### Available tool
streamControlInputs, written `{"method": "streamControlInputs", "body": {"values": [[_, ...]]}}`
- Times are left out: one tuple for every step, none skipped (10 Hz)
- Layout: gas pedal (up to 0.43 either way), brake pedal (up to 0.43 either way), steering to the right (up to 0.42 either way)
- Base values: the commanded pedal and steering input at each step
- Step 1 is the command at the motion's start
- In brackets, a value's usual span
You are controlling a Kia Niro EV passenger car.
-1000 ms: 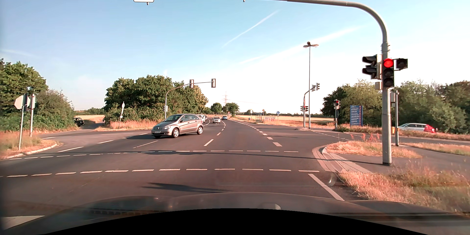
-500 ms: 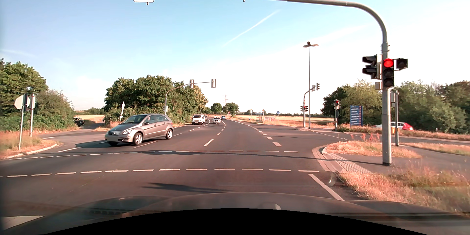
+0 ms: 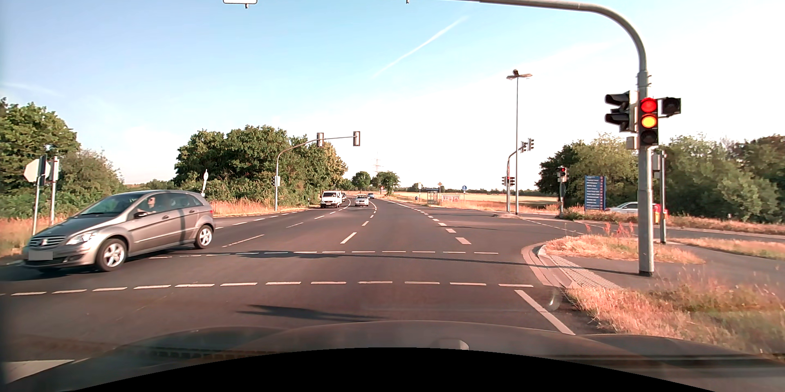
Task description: Follow the waypoints while adhering to traffic rules and regulations
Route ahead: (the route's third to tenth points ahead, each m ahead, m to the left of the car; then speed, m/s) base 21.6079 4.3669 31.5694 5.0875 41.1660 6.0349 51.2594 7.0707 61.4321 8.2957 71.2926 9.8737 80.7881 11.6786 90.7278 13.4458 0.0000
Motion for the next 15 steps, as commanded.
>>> {"method": "streamControlInputs", "body": {"values": [[0.000,0.262,-0.006],[0.000,0.244,-0.006],[0.000,0.183,-0.006],[0.000,0.061,-0.006],[0.000,0.000,-0.006],[0.000,0.000,-0.006],[0.000,0.000,-0.006],[0.000,0.000,-0.006],[0.000,0.000,-0.006],[0.008,0.000,-0.006],[0.098,0.000,-0.007],[0.150,0.000,-0.007],[0.177,0.000,-0.008],[0.197,0.000,-0.010],[0.220,0.000,-0.011]]}}
